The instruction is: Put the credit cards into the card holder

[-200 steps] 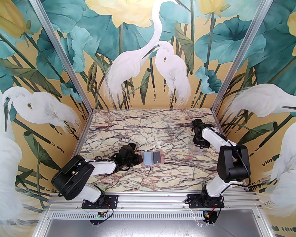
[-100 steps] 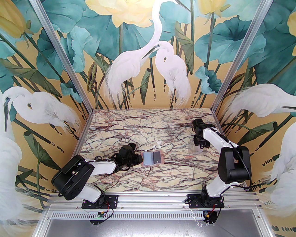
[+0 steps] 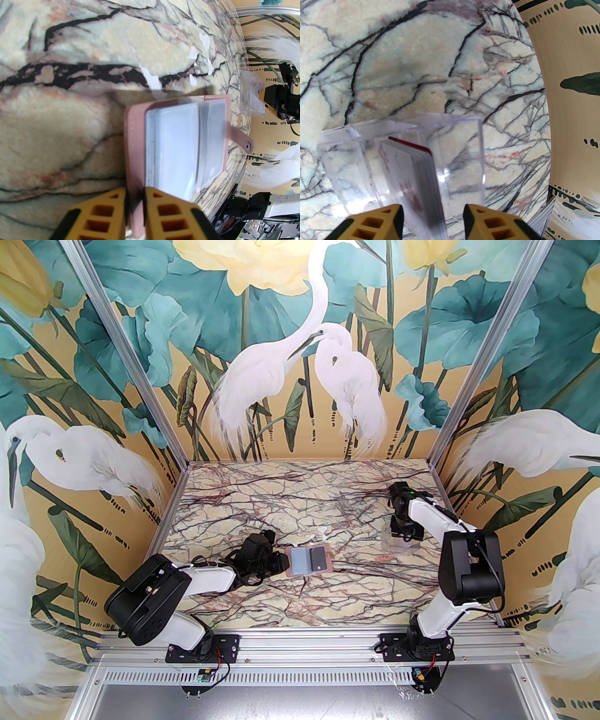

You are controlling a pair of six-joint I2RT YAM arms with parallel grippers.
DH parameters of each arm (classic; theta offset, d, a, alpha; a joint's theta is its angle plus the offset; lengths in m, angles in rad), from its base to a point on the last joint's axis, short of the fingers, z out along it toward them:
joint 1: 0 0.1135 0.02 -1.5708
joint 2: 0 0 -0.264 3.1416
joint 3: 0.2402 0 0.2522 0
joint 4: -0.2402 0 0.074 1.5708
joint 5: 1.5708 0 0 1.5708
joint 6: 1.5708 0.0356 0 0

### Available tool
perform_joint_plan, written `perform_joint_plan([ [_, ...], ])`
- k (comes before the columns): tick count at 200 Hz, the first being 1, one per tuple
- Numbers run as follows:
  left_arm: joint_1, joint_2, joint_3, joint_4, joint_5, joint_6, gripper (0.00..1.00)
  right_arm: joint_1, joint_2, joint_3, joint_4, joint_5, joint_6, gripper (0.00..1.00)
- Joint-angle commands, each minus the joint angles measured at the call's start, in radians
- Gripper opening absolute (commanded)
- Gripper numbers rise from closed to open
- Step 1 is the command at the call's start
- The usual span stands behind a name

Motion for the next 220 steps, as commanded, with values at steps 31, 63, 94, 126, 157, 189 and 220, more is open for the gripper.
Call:
perform_joint_plan([
  [31,0.003,0.021,-0.017,-0.004,0.014,0.001,0.21,-0.004,0.025,0.025,0.013,0.019,0.001,0.49],
  [63,0.003,0.019,-0.018,-0.005,0.015,0.002,0.21,-0.004,0.034,0.029,0.007,0.037,0.003,0.47],
  [94,0.003,0.018,-0.019,-0.005,0.014,0.002,0.21,-0.004,0.023,0.031,0.005,0.052,0.004,0.45],
  [126,0.003,0.024,-0.016,-0.005,0.014,0.002,0.21,-0.005,0.004,0.03,0.002,0.056,0.006,0.44],
  [157,0.003,0.025,-0.015,-0.005,0.014,0.002,0.21,-0.004,-0.01,0.034,-0.002,0.065,0.007,0.42],
  [189,0.003,0.027,-0.015,-0.005,0.014,0.002,0.21,-0.004,-0.021,0.035,-0.006,0.086,0.012,0.41],
  [220,0.003,0.027,-0.015,-0.005,0.015,0.002,0.21,-0.004,-0.03,0.037,-0.011,0.093,0.013,0.39],
])
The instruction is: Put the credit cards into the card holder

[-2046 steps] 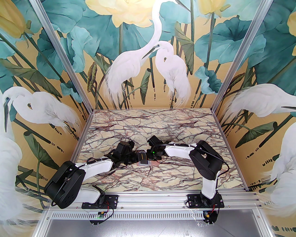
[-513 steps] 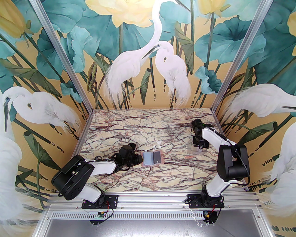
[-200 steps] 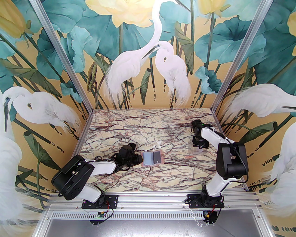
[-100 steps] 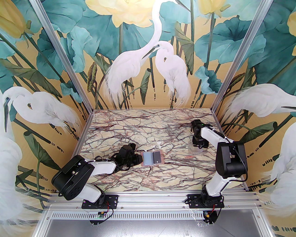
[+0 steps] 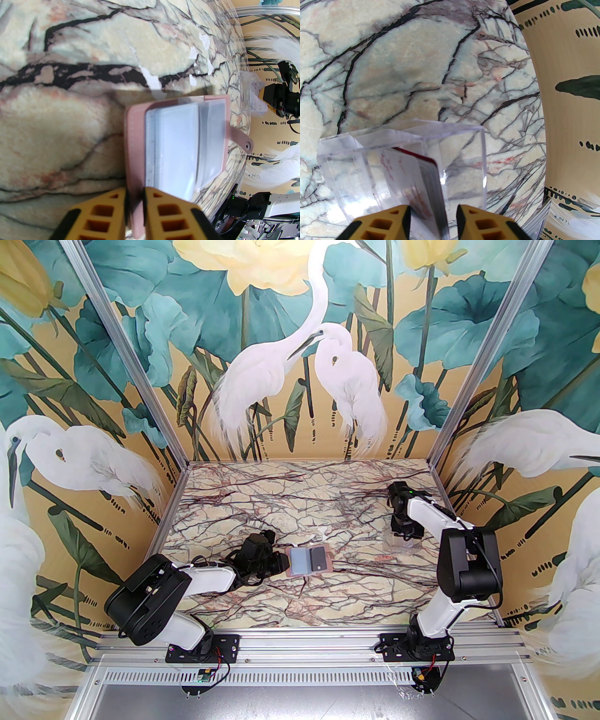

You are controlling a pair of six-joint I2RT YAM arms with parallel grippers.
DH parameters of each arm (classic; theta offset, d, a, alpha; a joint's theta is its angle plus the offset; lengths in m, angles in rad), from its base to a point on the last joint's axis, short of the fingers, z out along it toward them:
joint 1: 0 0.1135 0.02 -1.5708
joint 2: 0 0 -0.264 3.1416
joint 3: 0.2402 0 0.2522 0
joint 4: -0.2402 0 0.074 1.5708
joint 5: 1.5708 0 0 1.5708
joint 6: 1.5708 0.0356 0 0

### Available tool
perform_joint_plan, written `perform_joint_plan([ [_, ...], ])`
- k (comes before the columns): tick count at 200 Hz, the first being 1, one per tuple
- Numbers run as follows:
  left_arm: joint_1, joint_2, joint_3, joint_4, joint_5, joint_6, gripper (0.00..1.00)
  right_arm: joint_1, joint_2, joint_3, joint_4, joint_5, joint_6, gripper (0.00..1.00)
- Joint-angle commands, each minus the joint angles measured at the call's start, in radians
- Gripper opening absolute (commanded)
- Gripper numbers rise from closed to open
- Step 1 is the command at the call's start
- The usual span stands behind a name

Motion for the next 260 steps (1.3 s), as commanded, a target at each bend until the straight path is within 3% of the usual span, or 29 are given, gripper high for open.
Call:
perform_joint_plan([
  [1,0.003,0.026,-0.014,-0.008,0.015,0.003,0.21,-0.004,-0.036,0.025,-0.016,0.042,0.013,0.39],
  [105,0.003,0.034,-0.009,-0.006,0.02,0.003,0.21,-0.004,-0.043,0.029,-0.024,0.052,0.013,0.31],
  [166,0.003,0.034,-0.011,-0.005,0.02,0.003,0.21,-0.002,-0.052,0.03,-0.025,0.044,0.013,0.19],
  [260,0.003,0.037,-0.011,-0.003,0.021,0.003,0.21,0.0,-0.058,0.028,-0.027,0.037,0.012,0.1],
])
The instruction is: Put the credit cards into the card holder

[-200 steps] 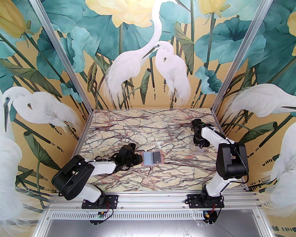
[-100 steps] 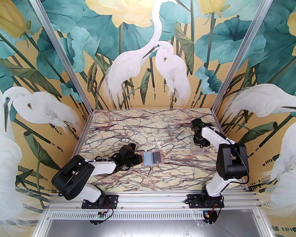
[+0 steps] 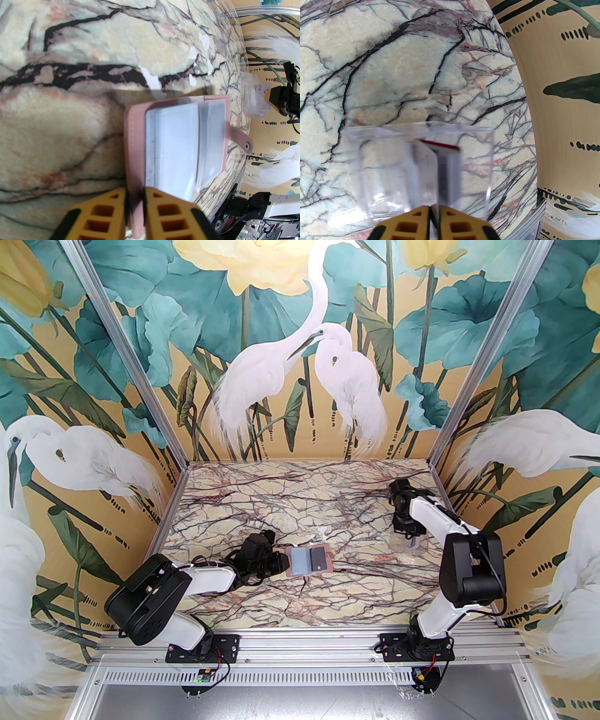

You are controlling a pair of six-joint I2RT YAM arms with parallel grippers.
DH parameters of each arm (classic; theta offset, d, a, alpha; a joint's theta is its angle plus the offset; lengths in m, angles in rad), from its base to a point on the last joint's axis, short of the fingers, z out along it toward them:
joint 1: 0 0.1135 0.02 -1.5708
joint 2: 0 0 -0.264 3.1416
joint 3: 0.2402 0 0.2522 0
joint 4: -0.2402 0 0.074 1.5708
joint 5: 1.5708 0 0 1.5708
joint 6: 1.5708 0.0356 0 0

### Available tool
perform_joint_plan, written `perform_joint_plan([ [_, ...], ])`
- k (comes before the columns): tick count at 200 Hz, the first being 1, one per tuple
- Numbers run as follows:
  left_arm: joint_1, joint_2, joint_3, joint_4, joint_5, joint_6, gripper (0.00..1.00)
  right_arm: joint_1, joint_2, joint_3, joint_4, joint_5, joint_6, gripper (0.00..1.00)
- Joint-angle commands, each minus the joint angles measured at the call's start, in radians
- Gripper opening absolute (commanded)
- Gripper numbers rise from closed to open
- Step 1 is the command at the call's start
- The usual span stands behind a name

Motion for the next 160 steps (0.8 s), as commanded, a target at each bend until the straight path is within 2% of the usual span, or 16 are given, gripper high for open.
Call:
perform_joint_plan([
  [1,0.002,0.034,-0.011,-0.005,0.018,0.004,0.21,0.001,-0.026,0.018,-0.017,0.012,0.012,0.1],
  [60,0.002,0.03,-0.013,-0.005,0.016,0.003,0.21,0.001,-0.062,0.015,-0.015,-0.029,0.015,0.0],
  [102,0.002,0.031,-0.012,-0.004,0.013,0.003,0.21,0.004,-0.162,0.023,-0.043,-0.096,0.005,0.0],
  [118,0.002,0.031,-0.009,-0.007,0.012,0.003,0.21,0.011,-0.222,0.02,-0.03,-0.195,-0.008,0.0],
  [133,0.002,0.03,-0.011,-0.008,0.011,0.002,0.21,0.033,-0.29,-0.001,0.021,-0.355,-0.012,0.0],
  [160,0.002,0.021,-0.017,-0.007,0.007,0.0,0.21,0.139,-0.39,-0.059,0.159,-0.604,0.025,0.0],
])
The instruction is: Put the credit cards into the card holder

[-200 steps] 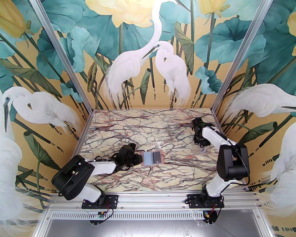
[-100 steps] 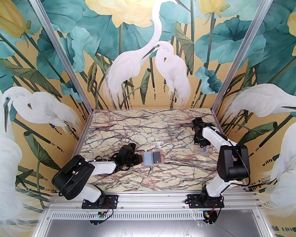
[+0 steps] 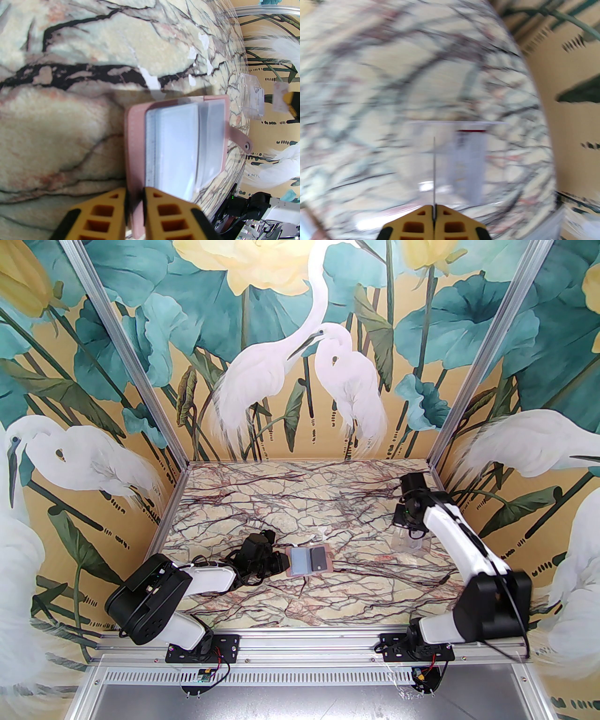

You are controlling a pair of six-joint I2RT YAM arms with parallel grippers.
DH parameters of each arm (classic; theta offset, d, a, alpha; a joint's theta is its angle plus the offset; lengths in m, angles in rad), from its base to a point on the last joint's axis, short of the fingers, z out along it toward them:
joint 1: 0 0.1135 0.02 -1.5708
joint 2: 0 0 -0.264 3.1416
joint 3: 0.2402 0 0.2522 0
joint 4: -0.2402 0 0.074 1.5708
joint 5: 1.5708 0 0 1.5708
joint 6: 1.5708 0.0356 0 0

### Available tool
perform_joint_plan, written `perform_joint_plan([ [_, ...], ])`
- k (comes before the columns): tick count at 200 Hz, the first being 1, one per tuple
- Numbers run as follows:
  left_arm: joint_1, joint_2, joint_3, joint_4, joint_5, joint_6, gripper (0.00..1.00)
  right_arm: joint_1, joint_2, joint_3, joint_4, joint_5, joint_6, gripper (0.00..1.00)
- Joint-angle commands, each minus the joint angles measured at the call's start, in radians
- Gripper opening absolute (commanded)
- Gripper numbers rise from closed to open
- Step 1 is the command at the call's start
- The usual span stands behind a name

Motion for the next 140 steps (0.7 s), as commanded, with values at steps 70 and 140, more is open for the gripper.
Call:
perform_joint_plan([
  [70,0.002,0.019,-0.017,-0.015,-0.002,-0.003,0.21,0.454,0.041,-0.158,0.483,-0.495,0.192,0.0],
  [140,0.002,0.022,-0.024,-0.005,-0.008,-0.006,0.21,0.522,0.188,-0.33,0.79,-0.578,0.329,0.0],
])
